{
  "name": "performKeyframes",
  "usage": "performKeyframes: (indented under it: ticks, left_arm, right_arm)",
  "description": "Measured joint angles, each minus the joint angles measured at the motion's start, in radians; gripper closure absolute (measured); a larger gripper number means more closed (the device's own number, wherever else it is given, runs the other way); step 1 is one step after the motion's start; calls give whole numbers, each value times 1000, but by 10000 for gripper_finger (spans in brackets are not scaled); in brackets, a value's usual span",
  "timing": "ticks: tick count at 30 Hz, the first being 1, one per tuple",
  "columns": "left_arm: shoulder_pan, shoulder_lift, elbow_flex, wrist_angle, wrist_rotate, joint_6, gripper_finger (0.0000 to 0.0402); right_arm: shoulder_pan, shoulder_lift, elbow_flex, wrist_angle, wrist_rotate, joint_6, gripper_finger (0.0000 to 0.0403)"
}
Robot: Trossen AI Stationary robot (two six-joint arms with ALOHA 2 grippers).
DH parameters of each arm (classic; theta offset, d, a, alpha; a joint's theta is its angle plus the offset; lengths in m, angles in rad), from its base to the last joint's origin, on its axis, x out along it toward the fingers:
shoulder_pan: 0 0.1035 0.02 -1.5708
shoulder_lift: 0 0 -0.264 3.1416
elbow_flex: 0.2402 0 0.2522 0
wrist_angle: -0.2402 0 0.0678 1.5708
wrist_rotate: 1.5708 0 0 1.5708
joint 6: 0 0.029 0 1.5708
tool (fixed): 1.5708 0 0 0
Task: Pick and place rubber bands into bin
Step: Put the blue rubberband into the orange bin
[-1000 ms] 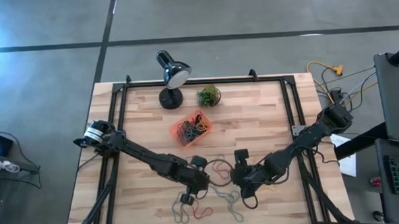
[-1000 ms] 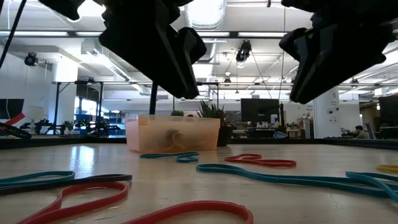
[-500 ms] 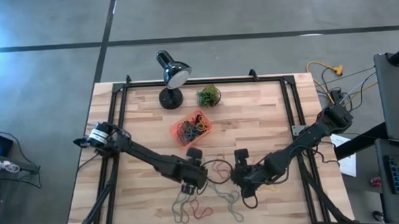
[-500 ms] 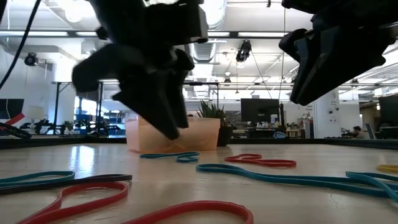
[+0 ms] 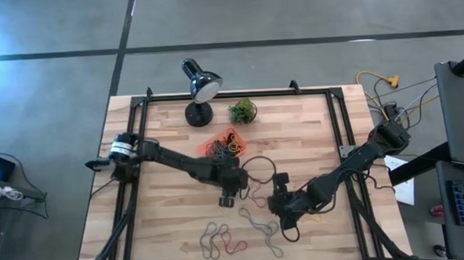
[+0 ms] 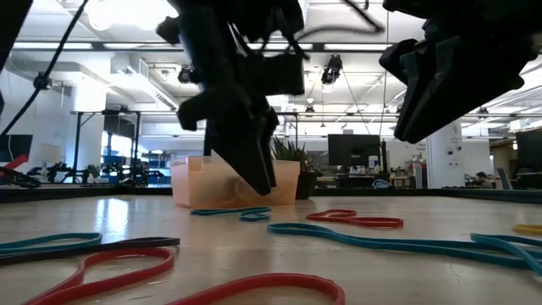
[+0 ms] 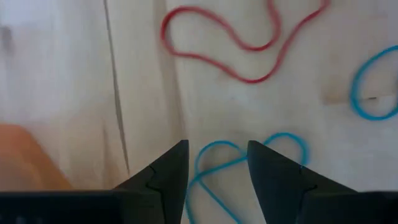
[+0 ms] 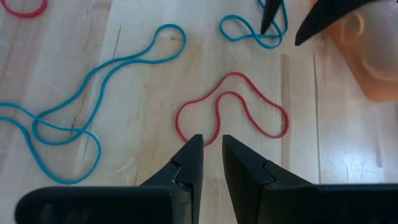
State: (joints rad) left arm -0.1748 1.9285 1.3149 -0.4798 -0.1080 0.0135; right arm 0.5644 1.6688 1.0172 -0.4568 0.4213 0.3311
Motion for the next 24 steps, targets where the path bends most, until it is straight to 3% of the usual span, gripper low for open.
performKeyframes:
  ticks: [19,24]
  left_arm:
    - [43,77,18,-57,128,-9,254]
    - [42,77,18,-85,145,-10,289]
  right_arm:
    - [0,0,-8,-2,-2,-10,349]
    - [0,0,-8,-1,-1,-10,349]
